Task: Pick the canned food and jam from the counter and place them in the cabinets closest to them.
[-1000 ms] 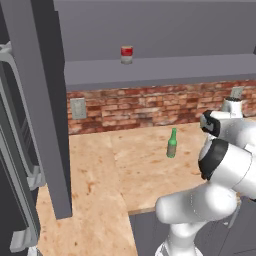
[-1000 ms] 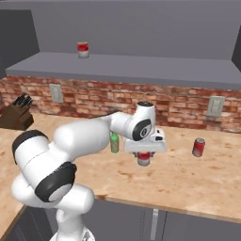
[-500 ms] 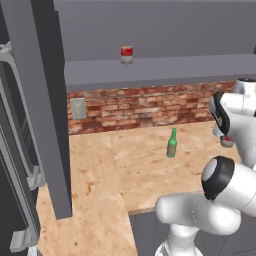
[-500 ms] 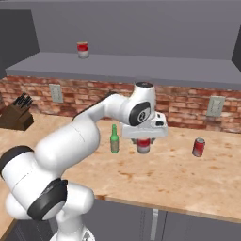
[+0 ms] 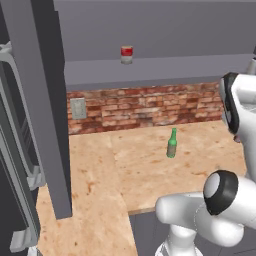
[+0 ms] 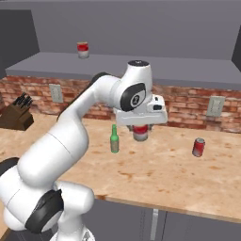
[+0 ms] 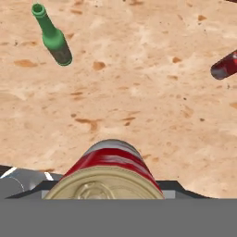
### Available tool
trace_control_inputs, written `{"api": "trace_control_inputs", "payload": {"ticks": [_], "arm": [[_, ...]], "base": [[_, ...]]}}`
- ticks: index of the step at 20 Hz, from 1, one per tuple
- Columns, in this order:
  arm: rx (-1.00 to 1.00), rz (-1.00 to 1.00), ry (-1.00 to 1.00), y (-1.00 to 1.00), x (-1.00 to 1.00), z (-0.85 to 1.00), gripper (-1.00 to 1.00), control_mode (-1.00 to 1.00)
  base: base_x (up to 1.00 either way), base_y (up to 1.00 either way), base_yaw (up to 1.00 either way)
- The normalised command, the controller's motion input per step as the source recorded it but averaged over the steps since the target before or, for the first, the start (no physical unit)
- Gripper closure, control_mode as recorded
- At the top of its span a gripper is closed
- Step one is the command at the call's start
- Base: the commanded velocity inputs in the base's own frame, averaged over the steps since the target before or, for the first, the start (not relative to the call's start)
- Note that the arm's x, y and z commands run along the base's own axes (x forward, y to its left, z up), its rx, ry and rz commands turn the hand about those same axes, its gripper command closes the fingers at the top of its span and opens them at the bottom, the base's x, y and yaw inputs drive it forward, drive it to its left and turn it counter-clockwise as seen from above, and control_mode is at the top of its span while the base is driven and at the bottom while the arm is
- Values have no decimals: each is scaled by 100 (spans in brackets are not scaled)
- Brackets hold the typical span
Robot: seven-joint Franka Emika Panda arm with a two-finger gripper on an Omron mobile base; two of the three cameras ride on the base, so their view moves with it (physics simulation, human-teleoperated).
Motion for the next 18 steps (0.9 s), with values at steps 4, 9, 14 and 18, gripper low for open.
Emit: {"api": "trace_control_inputs", "payload": {"ticks": [4, 9, 14, 18], "arm": [[-1, 3, -6, 13, -19, 87, 100, -100], [-1, 2, -6, 14, -15, 79, 100, -100], [-2, 2, -10, 16, -10, 77, 100, -100], [-3, 2, -18, 15, -5, 59, 100, -100]], "base": [[0, 0, 0], [0, 0, 0], [0, 0, 0], [0, 0, 0]]}}
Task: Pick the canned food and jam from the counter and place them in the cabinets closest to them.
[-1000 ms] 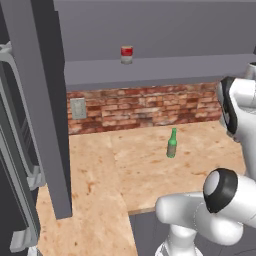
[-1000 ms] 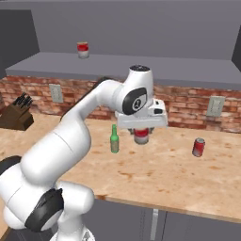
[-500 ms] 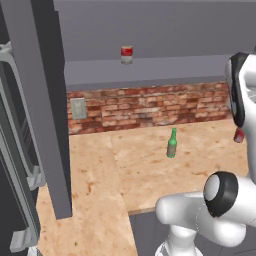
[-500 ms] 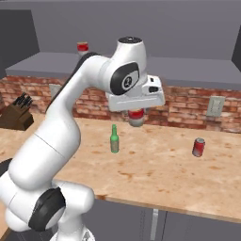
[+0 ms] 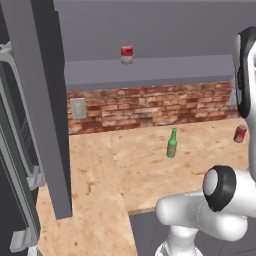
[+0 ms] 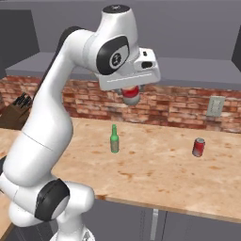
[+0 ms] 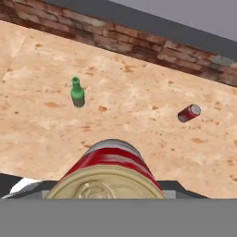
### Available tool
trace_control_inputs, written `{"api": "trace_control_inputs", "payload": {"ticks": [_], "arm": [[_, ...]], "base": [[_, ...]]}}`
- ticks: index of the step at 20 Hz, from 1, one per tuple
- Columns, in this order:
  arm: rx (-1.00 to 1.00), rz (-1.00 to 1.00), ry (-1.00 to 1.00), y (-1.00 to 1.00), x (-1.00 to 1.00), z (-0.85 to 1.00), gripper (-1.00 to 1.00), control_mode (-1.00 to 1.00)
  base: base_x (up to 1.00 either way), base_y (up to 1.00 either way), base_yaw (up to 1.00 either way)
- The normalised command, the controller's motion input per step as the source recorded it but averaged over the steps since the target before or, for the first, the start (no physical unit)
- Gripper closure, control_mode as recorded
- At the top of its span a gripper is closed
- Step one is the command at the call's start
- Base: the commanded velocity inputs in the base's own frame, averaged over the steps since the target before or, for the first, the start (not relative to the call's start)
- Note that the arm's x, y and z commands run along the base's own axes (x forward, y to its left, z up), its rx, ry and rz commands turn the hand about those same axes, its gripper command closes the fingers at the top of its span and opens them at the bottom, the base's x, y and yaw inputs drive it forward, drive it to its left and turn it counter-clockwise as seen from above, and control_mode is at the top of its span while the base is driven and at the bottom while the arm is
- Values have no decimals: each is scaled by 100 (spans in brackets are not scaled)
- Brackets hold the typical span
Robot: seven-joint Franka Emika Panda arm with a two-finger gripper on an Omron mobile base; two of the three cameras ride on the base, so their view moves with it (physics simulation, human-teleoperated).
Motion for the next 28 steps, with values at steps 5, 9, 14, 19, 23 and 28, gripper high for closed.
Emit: {"api": "trace_control_inputs", "payload": {"ticks": [5, 9, 14, 19, 23, 28], "arm": [[-3, 0, -22, 13, 1, 42, 100, -100], [-5, 0, -16, 14, 22, 14, 100, -100], [-6, 0, -3, 13, 47, 4, 100, -100], [-3, 0, 0, 8, 61, 1, 100, -100], [0, 0, 0, 0, 67, 0, 100, -100], [0, -1, 0, 0, 62, 1, 100, -100]], "base": [[0, 0, 0], [0, 0, 0], [0, 0, 0], [0, 0, 0], [0, 0, 0], [0, 0, 0]]}}
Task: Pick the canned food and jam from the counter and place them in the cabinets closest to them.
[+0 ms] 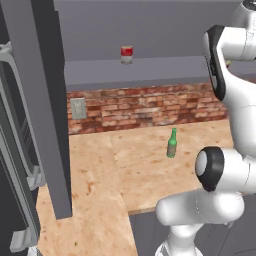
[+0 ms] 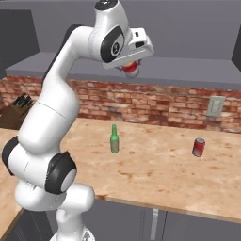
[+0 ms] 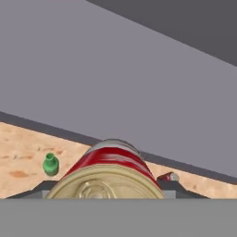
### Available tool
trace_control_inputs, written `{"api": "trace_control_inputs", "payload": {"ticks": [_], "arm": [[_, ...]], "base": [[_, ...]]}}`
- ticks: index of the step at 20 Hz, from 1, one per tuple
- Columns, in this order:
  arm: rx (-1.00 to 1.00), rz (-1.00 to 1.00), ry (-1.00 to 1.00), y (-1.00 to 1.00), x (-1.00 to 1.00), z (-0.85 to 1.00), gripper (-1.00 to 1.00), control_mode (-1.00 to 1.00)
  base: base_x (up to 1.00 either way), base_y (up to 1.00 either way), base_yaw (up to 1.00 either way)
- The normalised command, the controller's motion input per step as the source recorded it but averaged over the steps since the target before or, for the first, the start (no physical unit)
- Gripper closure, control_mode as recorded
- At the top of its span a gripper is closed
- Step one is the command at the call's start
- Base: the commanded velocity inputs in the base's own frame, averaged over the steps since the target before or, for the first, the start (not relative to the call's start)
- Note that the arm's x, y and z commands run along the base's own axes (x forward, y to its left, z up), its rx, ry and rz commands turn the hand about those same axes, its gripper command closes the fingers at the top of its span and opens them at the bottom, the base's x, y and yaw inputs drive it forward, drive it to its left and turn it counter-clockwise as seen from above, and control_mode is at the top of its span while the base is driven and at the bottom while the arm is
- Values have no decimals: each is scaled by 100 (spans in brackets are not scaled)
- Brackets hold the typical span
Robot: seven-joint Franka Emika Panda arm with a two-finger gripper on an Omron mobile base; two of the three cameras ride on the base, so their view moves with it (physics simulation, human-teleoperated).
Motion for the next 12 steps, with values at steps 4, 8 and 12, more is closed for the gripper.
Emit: {"api": "trace_control_inputs", "payload": {"ticks": [4, 8, 12], "arm": [[0, -1, 0, 0, 59, 3, 100, -100], [0, -1, 0, 0, 63, 2, 100, -100], [0, 0, 0, 0, 31, 0, 100, -100]], "base": [[0, 0, 0], [0, 0, 0], [0, 0, 0]]}}
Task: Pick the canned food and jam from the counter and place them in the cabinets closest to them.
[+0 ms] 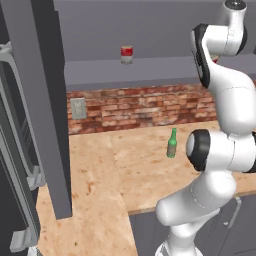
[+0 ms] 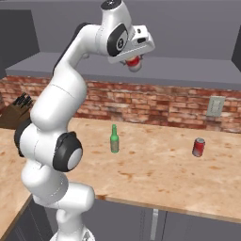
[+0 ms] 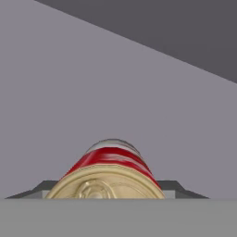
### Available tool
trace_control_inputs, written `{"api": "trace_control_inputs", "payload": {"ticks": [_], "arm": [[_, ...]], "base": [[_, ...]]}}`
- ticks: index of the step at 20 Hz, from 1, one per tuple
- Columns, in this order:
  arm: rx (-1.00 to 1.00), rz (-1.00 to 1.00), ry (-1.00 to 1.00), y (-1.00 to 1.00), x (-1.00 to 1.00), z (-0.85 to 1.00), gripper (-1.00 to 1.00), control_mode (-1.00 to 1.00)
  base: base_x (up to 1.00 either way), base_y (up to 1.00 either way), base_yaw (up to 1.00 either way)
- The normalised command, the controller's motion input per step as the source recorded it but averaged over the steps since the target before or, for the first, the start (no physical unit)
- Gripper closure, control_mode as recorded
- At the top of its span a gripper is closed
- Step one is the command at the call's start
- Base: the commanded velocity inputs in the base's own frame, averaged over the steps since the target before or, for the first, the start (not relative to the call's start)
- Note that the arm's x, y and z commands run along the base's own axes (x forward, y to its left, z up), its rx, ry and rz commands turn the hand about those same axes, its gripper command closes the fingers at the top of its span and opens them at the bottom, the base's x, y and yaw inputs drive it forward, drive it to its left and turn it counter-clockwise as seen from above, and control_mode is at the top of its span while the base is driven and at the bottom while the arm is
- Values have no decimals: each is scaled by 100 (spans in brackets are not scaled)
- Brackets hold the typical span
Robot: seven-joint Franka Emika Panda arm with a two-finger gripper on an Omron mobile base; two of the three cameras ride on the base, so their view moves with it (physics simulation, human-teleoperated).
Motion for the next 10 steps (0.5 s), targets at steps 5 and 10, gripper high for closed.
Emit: {"api": "trace_control_inputs", "payload": {"ticks": [5, 10], "arm": [[0, 0, 0, 0, 0, 0, 100, -100], [10, 0, 0, -13, 2, 0, 100, -100]], "base": [[0, 0, 0], [0, 0, 0]]}}
